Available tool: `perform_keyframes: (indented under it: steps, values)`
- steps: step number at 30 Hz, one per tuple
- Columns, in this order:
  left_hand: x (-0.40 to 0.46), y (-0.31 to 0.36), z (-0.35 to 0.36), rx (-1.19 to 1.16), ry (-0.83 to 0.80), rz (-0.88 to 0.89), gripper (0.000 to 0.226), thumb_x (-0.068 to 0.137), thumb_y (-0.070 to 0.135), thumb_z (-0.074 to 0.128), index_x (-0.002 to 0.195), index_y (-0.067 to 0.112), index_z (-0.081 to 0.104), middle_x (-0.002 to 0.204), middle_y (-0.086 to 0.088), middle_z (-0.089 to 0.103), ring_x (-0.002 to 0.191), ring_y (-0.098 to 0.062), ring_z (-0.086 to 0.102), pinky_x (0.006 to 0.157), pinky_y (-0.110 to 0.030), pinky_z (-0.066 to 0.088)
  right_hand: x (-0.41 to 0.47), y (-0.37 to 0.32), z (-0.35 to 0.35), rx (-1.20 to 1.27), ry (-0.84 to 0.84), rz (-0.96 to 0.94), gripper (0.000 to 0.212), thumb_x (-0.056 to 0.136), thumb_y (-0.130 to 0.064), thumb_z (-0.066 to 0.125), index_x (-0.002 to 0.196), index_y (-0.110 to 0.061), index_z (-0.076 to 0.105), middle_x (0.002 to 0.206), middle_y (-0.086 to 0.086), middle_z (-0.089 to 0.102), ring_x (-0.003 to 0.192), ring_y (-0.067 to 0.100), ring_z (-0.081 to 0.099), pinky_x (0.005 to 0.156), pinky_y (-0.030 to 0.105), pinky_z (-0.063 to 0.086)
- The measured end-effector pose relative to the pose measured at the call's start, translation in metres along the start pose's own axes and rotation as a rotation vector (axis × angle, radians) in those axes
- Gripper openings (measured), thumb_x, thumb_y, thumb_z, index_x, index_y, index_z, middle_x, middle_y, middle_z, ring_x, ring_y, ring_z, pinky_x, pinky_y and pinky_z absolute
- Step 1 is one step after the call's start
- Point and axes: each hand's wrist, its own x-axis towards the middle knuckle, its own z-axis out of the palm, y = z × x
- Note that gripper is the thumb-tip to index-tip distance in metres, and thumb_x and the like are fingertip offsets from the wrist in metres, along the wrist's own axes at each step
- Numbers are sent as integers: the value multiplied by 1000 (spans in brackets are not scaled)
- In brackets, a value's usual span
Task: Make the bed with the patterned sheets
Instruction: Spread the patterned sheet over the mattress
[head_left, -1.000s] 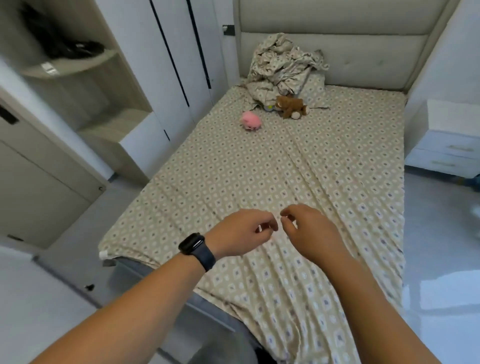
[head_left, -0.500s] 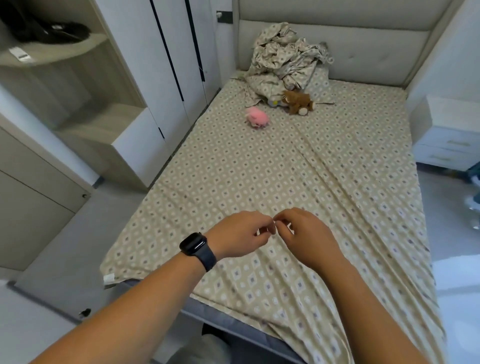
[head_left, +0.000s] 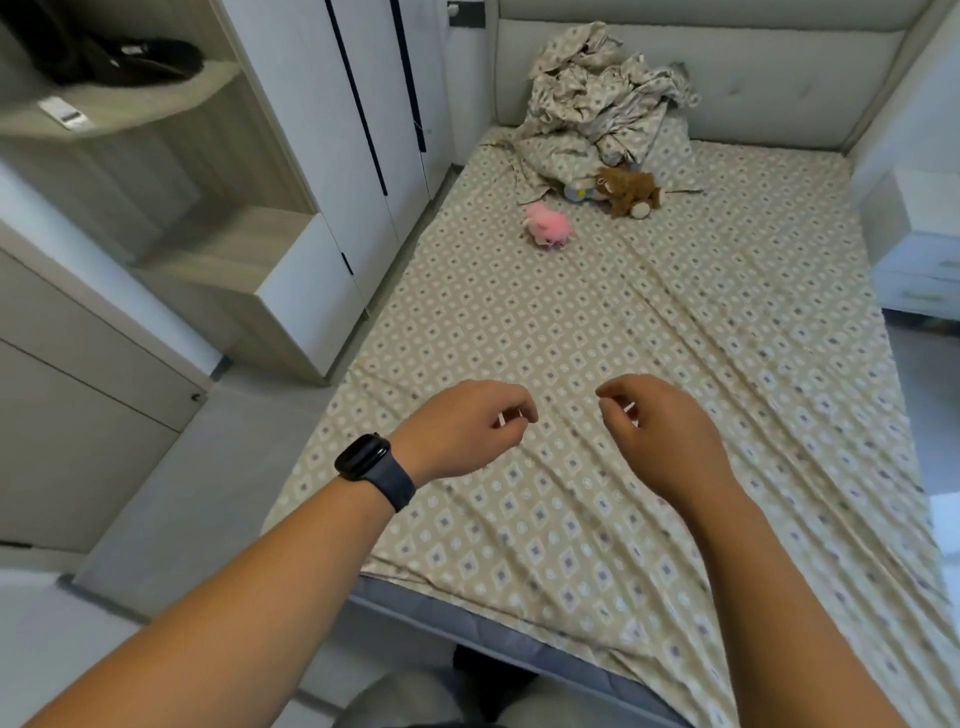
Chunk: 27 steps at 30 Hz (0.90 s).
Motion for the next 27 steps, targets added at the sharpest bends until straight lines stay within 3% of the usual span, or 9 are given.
perform_keyframes:
  steps: [9, 22, 25, 27]
  values:
    - [-43, -101, -42, -1, 30, -47, 19, 102, 34, 50, 111, 37, 66, 104, 22, 65, 92, 0, 61, 84, -33, 54, 24, -95, 68, -49, -63, -51, 23, 102, -40, 50, 118, -35, 65, 105, -19, 65, 96, 4, 59, 81, 31, 53]
    - [-77, -227, -138, 152, -211, 227, 19, 101, 35, 49, 113, 36, 64, 102, 19, 63, 89, -4, 59, 82, -32, 52, 19, -272, 178, -50, 91, 156, 24, 101, -41, 49, 118, -34, 65, 106, -16, 65, 96, 6, 58, 81, 32, 52]
    - [-78, -244, -143, 115, -185, 228, 15, 100, 36, 47, 102, 34, 62, 95, 15, 63, 83, -8, 60, 78, -39, 53, 29, -302, 194, -72, 48, 112, 21, 101, -39, 48, 113, -34, 65, 105, -14, 64, 97, 10, 59, 80, 34, 52]
    - [-76, -260, -150, 95, -140, 195, 16, 101, 36, 47, 105, 35, 62, 95, 18, 62, 82, -6, 61, 77, -37, 54, 53, -315, 199, -113, 54, 110, 23, 101, -36, 48, 116, -32, 65, 109, -13, 65, 98, 12, 60, 79, 34, 52]
